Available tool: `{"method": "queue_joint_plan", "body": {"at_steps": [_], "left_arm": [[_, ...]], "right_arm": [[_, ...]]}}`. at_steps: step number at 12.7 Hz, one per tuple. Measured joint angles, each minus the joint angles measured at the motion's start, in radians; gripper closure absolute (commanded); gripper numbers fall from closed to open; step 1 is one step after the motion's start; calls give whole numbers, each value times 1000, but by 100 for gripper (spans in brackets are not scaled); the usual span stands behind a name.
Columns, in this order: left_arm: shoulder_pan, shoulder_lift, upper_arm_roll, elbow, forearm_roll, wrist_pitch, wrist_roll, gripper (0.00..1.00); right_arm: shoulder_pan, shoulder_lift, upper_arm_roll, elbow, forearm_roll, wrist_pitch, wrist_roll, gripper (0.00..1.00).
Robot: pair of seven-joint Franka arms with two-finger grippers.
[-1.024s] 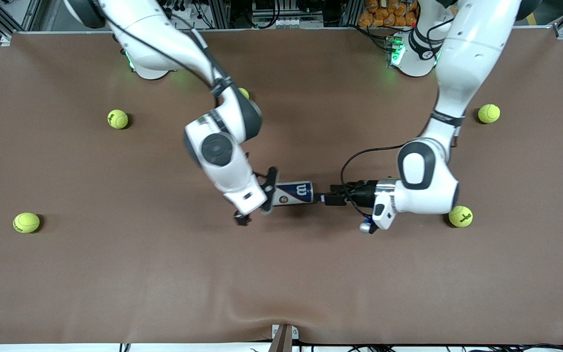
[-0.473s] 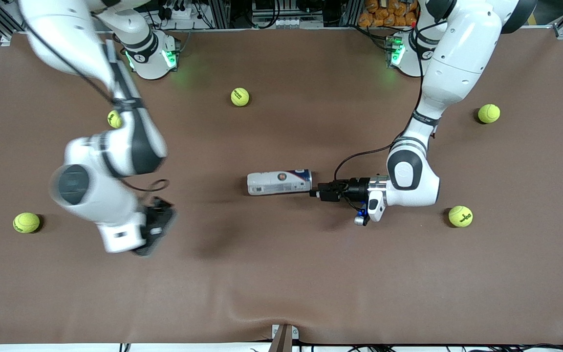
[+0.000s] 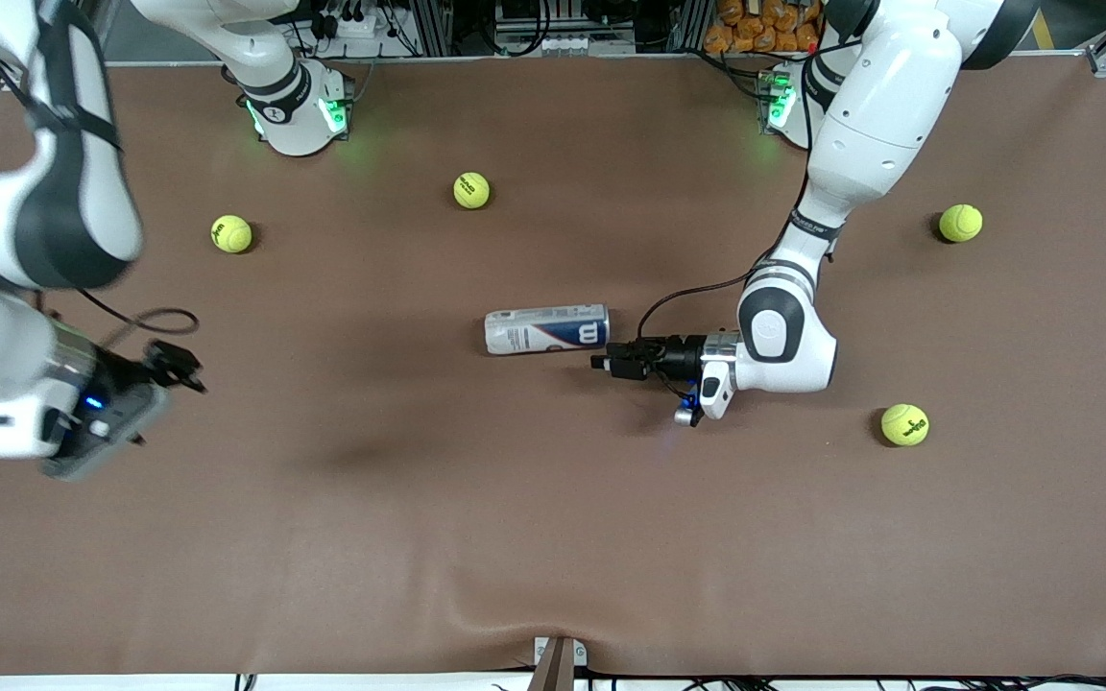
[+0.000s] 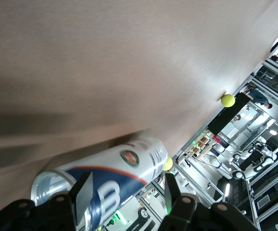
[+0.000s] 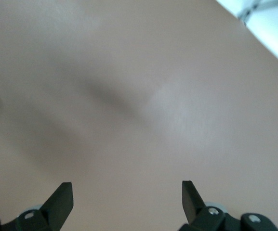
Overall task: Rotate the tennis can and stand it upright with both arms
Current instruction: 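Hold the can with the left gripper while the right arm withdraws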
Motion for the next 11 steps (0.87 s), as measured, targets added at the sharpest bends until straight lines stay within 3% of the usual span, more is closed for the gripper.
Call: {"method": "queue_joint_plan", "body": {"at_steps": [6, 11], "left_arm": [[9, -8, 1, -59, 0, -2, 6, 33], [6, -18, -3, -85, -55, -2, 15, 69]], "right_arm": [[-63, -202, -26, -52, -1, -252, 340, 0], [-92, -288, -25, -55, -9, -349, 566, 0]]}}
